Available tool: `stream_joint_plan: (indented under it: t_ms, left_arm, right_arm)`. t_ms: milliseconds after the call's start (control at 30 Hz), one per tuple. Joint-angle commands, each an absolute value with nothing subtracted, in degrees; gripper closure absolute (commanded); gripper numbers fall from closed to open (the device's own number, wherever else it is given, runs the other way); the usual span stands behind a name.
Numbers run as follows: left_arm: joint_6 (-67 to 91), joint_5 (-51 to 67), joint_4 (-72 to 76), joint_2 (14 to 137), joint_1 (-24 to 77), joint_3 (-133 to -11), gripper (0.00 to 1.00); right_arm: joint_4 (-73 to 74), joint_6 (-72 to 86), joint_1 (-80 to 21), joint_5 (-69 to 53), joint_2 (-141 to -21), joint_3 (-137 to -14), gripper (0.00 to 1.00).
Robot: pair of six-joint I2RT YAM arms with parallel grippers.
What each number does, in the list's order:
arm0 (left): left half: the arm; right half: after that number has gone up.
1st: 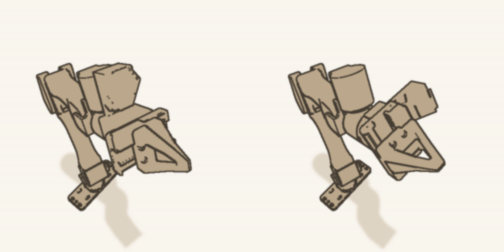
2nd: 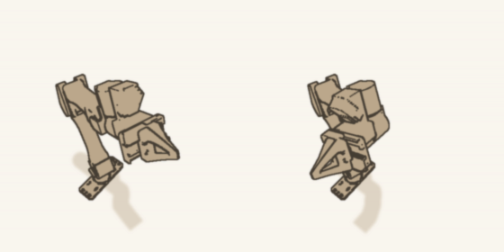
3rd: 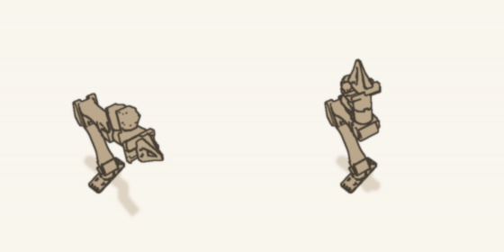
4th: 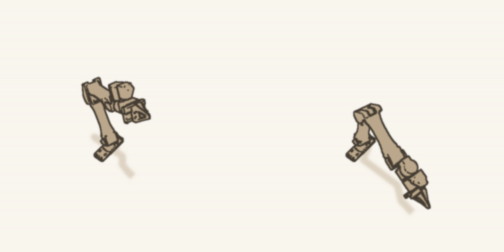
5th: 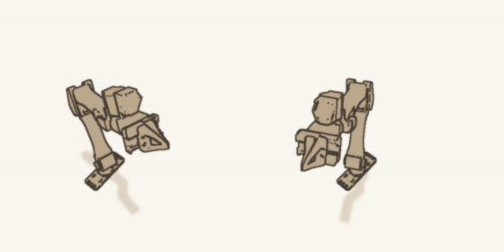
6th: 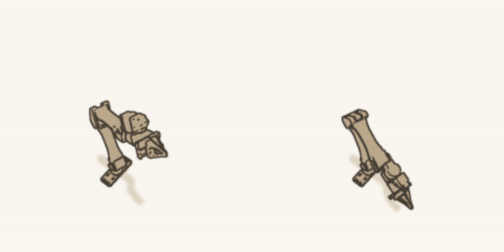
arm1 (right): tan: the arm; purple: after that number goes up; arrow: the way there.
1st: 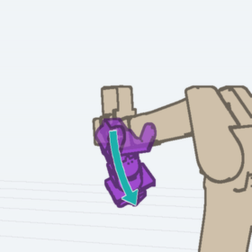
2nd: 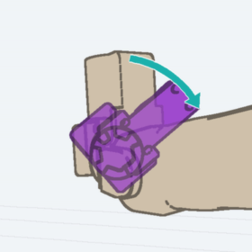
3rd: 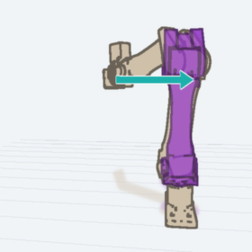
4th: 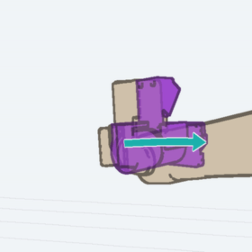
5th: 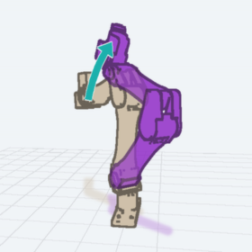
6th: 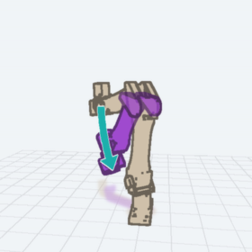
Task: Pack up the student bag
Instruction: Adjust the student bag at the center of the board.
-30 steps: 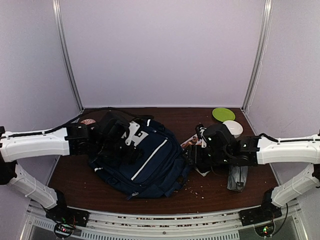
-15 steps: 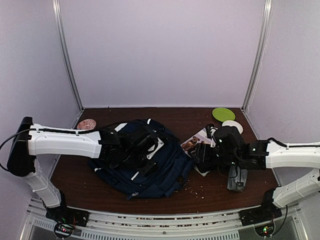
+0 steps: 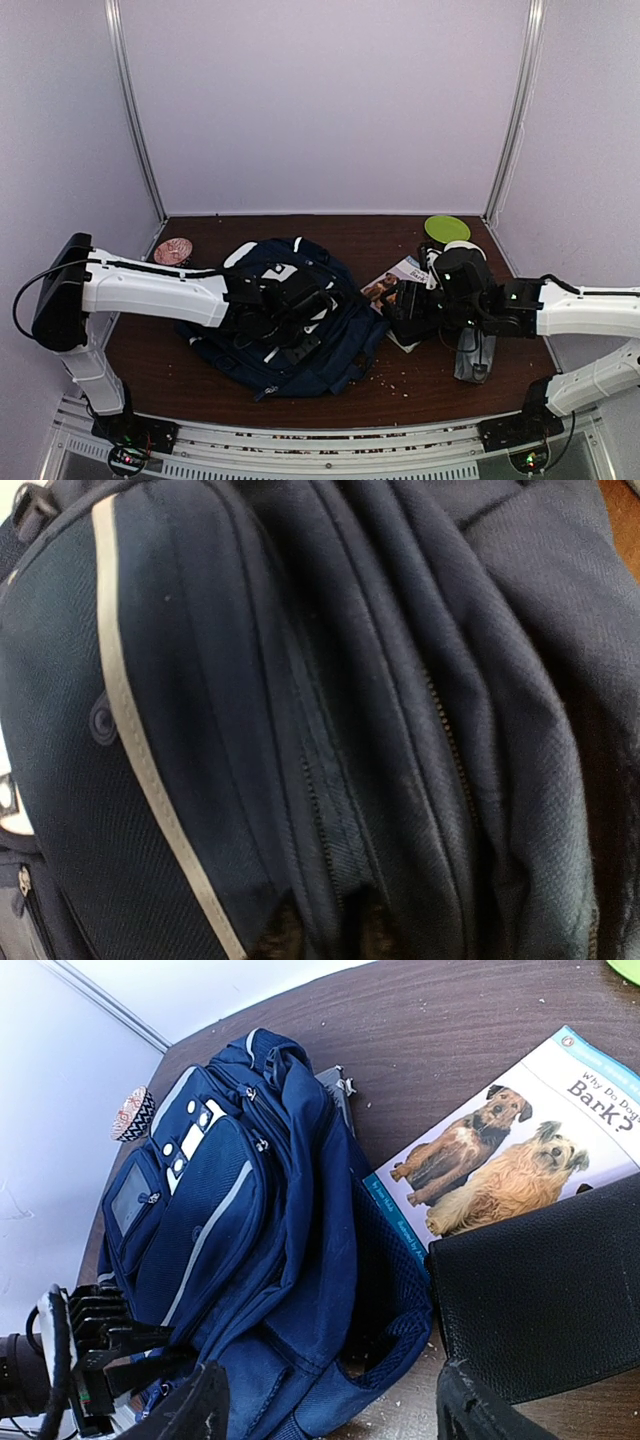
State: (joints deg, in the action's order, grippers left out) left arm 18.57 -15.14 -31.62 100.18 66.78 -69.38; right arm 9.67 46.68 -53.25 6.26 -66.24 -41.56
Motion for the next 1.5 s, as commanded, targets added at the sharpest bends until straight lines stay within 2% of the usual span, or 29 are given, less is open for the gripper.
stream_joint_plan:
  t_ms: [0, 33, 67, 233, 367, 633, 800, 1033, 1133, 1367, 1467]
  left_arm:
    - [19.4, -22.0, -33.2, 98.9, 66.5, -72.2, 0.88]
    - [19.4, -22.9, -33.6, 98.2, 66.5, -72.8, 0.98]
    - [19.5, -23.7, -34.0, 97.5, 66.3, -73.7, 1.00]
    - [21.2, -25.5, -36.6, 91.9, 64.0, -78.4, 1.00]
    - [24.2, -22.7, -37.0, 88.2, 59.8, -82.2, 1.00]
    - [29.5, -17.3, -33.0, 87.0, 56.5, -87.9, 1.00]
    - [32.1, -20.4, -33.0, 88.6, 56.2, -89.3, 1.00]
    - [33.7, -21.9, -32.7, 90.8, 55.6, -89.5, 1.00]
    - [33.8, -21.9, -32.4, 91.7, 55.5, -89.6, 1.00]
    - [34.6, -21.4, -31.6, 93.8, 55.5, -90.5, 1.00]
    - [34.8, -21.2, -31.6, 93.8, 55.5, -90.5, 1.00]
  right_arm:
    - [10.1, 45.4, -53.0, 6.3, -65.2, -41.8, 0.29]
    - [10.1, 44.6, -53.0, 5.9, -65.3, -42.2, 0.30]
    - [10.4, 43.5, -53.0, 5.6, -65.4, -42.9, 0.29]
    - [15.6, 36.8, -53.0, 6.2, -65.7, -49.1, 0.30]
    - [15.4, 34.9, -53.0, 4.5, -65.2, -51.4, 0.31]
    - [-2.5, 44.3, -53.0, -8.0, -71.2, -47.1, 0.29]
    - [-13.1, 48.0, -52.8, -6.4, -71.5, -46.0, 0.23]
    - [-8.7, 49.7, -52.6, 4.1, -65.2, -44.8, 0.22]
    - [-6.8, 51.1, -52.7, 3.9, -64.2, -44.5, 0.22]
    - [-1.2, 53.1, -52.7, -0.3, -72.5, -50.4, 0.23]
    - [-0.1, 53.5, -52.6, 0.2, -75.4, -51.3, 0.27]
